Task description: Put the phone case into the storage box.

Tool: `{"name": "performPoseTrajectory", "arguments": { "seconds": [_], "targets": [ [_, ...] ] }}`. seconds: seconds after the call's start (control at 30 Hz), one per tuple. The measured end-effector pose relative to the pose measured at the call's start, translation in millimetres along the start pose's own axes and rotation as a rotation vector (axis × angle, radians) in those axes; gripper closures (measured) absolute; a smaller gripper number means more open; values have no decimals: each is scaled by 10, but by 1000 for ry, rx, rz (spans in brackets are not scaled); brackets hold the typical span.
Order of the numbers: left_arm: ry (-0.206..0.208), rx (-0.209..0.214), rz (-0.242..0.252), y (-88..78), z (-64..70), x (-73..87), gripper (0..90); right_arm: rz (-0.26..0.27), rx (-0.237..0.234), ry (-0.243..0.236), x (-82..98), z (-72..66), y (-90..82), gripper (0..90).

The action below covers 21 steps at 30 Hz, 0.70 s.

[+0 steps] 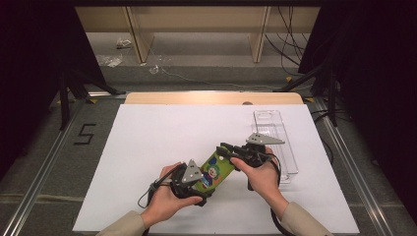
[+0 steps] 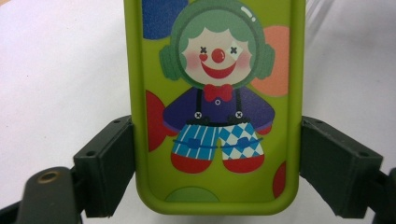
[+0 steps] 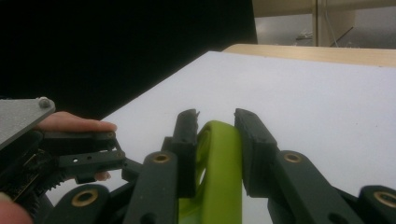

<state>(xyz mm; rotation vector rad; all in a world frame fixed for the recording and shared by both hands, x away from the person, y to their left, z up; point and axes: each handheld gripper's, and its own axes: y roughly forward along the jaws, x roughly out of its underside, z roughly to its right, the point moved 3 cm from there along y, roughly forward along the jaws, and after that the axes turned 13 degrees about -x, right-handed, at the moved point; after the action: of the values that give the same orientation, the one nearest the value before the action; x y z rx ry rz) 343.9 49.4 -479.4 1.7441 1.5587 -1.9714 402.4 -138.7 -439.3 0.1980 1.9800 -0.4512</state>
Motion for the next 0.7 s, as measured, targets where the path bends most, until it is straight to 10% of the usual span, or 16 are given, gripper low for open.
{"name": "performPoseTrajectory", "arguments": {
  "seconds": [0.7],
  "targets": [
    [12, -2, 90, -7, -108, -26, 147, 17, -92, -69, -220, -268, -62, 779]
  ]
}}
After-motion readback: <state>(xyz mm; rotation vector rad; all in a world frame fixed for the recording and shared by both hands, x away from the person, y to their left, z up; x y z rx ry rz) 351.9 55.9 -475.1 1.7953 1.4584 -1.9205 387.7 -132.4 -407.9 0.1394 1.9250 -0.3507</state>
